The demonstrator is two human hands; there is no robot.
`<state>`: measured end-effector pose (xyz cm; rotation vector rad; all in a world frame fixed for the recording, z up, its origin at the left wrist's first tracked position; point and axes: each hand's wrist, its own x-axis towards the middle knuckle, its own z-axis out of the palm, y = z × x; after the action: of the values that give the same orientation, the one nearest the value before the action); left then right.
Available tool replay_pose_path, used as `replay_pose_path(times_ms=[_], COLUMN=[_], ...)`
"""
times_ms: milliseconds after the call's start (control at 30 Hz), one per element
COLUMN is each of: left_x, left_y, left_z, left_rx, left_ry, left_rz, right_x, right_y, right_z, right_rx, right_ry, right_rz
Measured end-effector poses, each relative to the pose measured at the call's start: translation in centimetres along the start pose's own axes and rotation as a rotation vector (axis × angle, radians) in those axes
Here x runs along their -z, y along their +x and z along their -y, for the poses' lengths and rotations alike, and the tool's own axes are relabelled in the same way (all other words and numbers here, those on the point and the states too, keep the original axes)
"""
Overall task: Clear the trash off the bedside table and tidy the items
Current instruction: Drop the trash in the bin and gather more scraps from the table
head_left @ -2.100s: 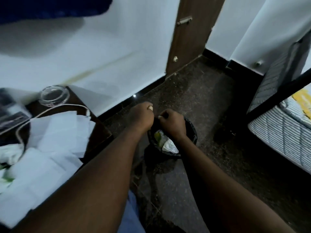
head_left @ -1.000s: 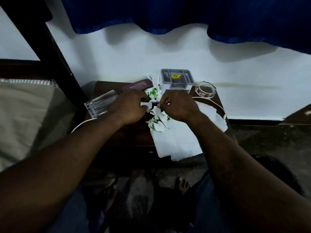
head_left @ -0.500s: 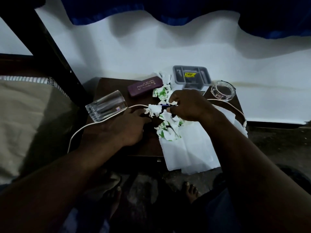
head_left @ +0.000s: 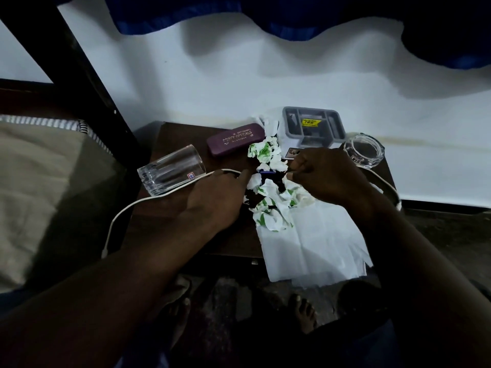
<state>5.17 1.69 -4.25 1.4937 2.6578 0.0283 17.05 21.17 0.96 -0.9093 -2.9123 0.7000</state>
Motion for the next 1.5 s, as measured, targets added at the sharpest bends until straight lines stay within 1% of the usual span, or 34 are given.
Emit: replay_pose_path(times_ms=[233, 367, 467, 533, 600, 667, 700, 767, 867, 1000, 1067, 1100, 1133, 1200, 1233, 1367, 1500], left_x=[0.0, 0.6, 1.6, 2.3, 3.2, 3.8, 4.0, 4.1, 4.5, 5.1, 4.8, 4.5, 4.2, 3.7, 3.5, 3.4, 3.4], left_y=[0.1, 0.6, 1.4, 1.9, 2.1, 2.1, 2.1, 2.2, 2.8, 3.6, 3.8, 3.8, 3.9, 3.8, 3.8, 3.8, 3.8], left_z=[-0.4, 0.1, 0.4, 0.8, 0.9, 0.7, 0.6, 0.1, -0.9, -2.0, -2.0, -1.9, -1.9, -1.9, -1.9, -1.6, -0.6], left_rx=[0.028, 0.026, 0.076, 0.112, 0.134, 0.138, 0.146, 0.165, 0.187, 0.16, 0.225, 0.25, 0.237, 0.183, 0.169, 0.14, 0.146], left_ry=[0.036, 0.034, -0.097, -0.234, -0.404, -0.499, -0.536, -0.618, -0.687, -0.703, -0.772, -0.778, -0.732, -0.568, -0.53, -0.499, -0.426], left_rz=[0.046, -0.028, -0.159, -0.231, -0.238, -0.169, -0.119, -0.052, -0.033, 0.033, 0.051, 0.052, 0.054, 0.053, 0.052, 0.059, 0.075], right_x=[1.2, 1.9, 3.0, 4.0, 5.2, 5.9, 5.9, 5.3, 4.0, 1.8, 0.5, -0.1, -0.6, -1.4, -1.8, -3.1, -1.5], right_y=[-0.5, -0.5, -0.7, -1.0, -1.6, -2.4, -2.7, -3.0, -3.1, -2.7, -2.7, -2.6, -2.5, -2.2, -2.2, -2.0, -1.0], right_z=[-0.9, -1.6, -2.5, -3.5, -4.7, -5.6, -5.8, -5.7, -5.1, -3.3, -2.3, -2.0, -1.9, -1.6, -1.4, -0.7, -0.6], right_rx=[-0.029, -0.026, -0.038, -0.108, -0.223, -0.295, -0.297, -0.231, -0.103, -0.034, -0.022, -0.023, -0.022, -0.024, -0.024, 0.013, 0.021], right_ry=[0.078, 0.063, 0.03, 0.03, 0.072, 0.083, 0.095, 0.096, 0.086, 0.074, -0.003, -0.051, -0.099, -0.17, -0.19, -0.259, -0.149], right_rz=[-0.037, -0.049, -0.082, -0.129, -0.203, -0.247, -0.237, -0.153, -0.005, 0.076, 0.123, 0.145, 0.158, 0.161, 0.163, 0.124, 0.014])
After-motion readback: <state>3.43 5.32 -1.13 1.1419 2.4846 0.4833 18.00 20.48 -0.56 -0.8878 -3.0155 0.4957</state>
